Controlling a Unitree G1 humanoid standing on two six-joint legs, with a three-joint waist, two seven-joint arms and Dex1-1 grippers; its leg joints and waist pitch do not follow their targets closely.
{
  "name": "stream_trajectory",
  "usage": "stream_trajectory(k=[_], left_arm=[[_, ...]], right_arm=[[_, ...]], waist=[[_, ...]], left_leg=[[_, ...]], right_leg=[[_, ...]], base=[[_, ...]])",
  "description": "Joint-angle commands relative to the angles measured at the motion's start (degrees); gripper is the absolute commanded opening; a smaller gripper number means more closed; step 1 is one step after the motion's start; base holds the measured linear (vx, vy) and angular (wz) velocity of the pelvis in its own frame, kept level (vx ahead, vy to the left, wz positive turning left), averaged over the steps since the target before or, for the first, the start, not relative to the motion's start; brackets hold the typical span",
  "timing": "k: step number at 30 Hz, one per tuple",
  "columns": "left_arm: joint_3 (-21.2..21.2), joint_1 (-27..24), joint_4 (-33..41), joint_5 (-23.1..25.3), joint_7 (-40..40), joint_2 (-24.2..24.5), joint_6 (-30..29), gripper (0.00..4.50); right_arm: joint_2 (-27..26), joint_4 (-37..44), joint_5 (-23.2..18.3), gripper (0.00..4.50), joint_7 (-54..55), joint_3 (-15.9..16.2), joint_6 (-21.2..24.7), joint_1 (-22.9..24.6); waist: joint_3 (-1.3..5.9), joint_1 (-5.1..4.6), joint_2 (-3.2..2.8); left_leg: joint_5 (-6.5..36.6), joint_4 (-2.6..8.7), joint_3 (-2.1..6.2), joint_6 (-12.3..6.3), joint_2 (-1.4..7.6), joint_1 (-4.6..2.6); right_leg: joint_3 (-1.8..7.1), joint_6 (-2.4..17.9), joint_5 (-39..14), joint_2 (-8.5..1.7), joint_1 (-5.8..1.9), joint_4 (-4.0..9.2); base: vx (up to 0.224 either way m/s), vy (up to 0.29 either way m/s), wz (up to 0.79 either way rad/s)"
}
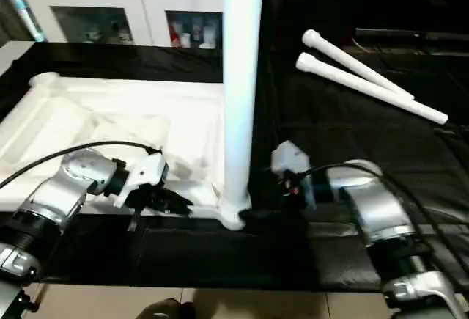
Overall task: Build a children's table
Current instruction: Rotate leg to tighten
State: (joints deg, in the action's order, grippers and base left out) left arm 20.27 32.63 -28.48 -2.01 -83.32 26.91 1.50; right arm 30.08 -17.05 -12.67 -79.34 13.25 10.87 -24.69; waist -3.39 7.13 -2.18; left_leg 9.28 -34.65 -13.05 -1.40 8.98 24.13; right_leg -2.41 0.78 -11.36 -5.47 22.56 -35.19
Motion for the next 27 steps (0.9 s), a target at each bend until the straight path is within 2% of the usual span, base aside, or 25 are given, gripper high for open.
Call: stream_trajectory(k=[1, 2, 3, 5, 6, 8, 10, 12, 14, 17, 27], left_arm=[[1.1, 0.3, 2.9, -1.1, -1.9, -0.3, 1.2, 0.0], [1.2, 0.2, 3.3, -1.1, -2.0, -0.3, 1.1, 0.0], [1.3, 0.1, 3.5, -1.1, -2.0, -0.3, 1.0, 0.0], [1.4, -0.3, 4.3, -1.1, -2.1, -0.3, 0.7, 0.0], [1.5, -0.5, 4.5, -1.1, -2.1, -0.3, 0.6, 0.0], [1.5, -0.6, 4.7, -1.1, -2.1, -0.3, 0.6, 0.0], [1.6, -0.7, 4.8, -1.0, -2.1, -0.3, 0.6, 0.0], [1.5, -0.7, 4.7, -0.9, -2.0, -0.4, 0.5, 0.0], [1.6, -0.7, 4.6, -0.9, -1.7, -0.4, 0.5, 0.0], [1.7, -0.7, 4.5, -0.8, -1.6, -0.3, 0.4, 0.0], [0.9, 0.1, 2.8, -0.4, 1.2, -1.6, -0.7, 0.0]], right_arm=[[0.3, -0.7, 0.5, 4.43, -1.4, 0.8, -0.6, -0.5], [0.1, -1.0, 0.4, 4.43, -1.6, 1.0, -0.7, -0.6], [0.0, -1.2, 0.4, 4.14, -1.6, 1.1, -0.8, -0.6], [-0.3, -2.2, 0.5, 4.14, -1.9, 1.5, -1.3, -0.9], [-0.5, -2.5, 0.4, 3.89, -2.2, 1.6, -1.4, -1.0], [-0.7, -2.7, 0.2, 3.73, -2.6, 1.8, -1.3, -1.0], [-0.9, -2.8, 0.0, 3.69, -3.2, 2.1, -1.1, -1.1], [-1.0, -3.0, 0.0, 3.34, -3.2, 2.1, -1.1, -1.1], [-1.2, -3.3, -0.1, 3.29, -3.2, 2.2, -1.3, -1.3], [-1.3, -3.3, -0.4, 2.94, -3.5, 2.1, -1.0, -1.2], [-1.8, -1.1, -1.8, 2.75, -2.5, 1.3, 0.7, 0.4]], waist=[[4.32, -0.57, 0.95], [4.32, -0.54, 0.93], [4.34, -0.57, 0.99], [4.35, -0.56, 1.05], [4.35, -0.57, 1.15], [4.4, -0.59, 1.16], [4.45, -0.64, 1.15], [4.46, -0.65, 1.06], [4.46, -0.67, 1.08], [4.44, -0.73, 0.98], [4.45, -0.67, 0.99]], left_leg=[[14.6, 4.61, 2.62, 0.15, 5.04, -3.26], [14.7, 4.58, 2.6, 0.14, 5.02, -3.29], [14.3, 4.53, 2.61, 0.04, 5.02, -3.2], [14.3, 4.45, 2.6, 0.01, 4.99, -3.21], [14.0, 4.43, 2.57, -0.13, 4.95, -3.19], [13.5, 4.4, 2.59, -0.38, 4.95, -3.13], [13.2, 4.36, 2.58, -0.66, 4.97, -3.14], [13.0, 4.35, 2.57, -0.82, 4.96, -3.18], [13.2, 4.33, 2.54, -0.75, 4.93, -3.18], [13.4, 4.34, 2.57, -0.6, 4.9, -3.15], [13.7, 4.34, 2.58, -0.41, 4.91, -3.17]], right_leg=[[2.02, 12.2, -11.4, -4.08, -0.98, 3.55], [2.03, 12.2, -11.4, -4.09, -0.94, 3.6], [2.07, 12.2, -11.1, -4.2, -1.03, 3.59], [2.08, 12.4, -11.5, -4.22, -1.02, 3.68], [2.06, 12.3, -11.6, -4.12, -1.03, 3.66], [2.02, 12.2, -11.1, -4.09, -1.07, 3.55], [2.0, 12.3, -10.6, -4.05, -1.07, 3.5], [1.97, 12.4, -10.3, -3.98, -1.02, 3.46], [1.97, 12.6, -10.3, -3.97, -1.03, 3.46], [2.0, 12.6, -10.4, -3.99, -1.06, 3.47], [1.98, 12.7, -10.3, -3.99, -1.11, 3.47]], base=[[0.0, 0.0, 0.0], [0.0, 0.0, 0.0], [0.0, 0.0, 0.0], [0.0, 0.0, 0.0], [0.0, 0.0, 0.0], [0.0, 0.0, 0.0], [0.0, 0.0, 0.0], [0.0, 0.0, 0.0], [0.0, 0.0, 0.0], [0.0, 0.0, 0.0], [0.0, 0.0, 0.0]])
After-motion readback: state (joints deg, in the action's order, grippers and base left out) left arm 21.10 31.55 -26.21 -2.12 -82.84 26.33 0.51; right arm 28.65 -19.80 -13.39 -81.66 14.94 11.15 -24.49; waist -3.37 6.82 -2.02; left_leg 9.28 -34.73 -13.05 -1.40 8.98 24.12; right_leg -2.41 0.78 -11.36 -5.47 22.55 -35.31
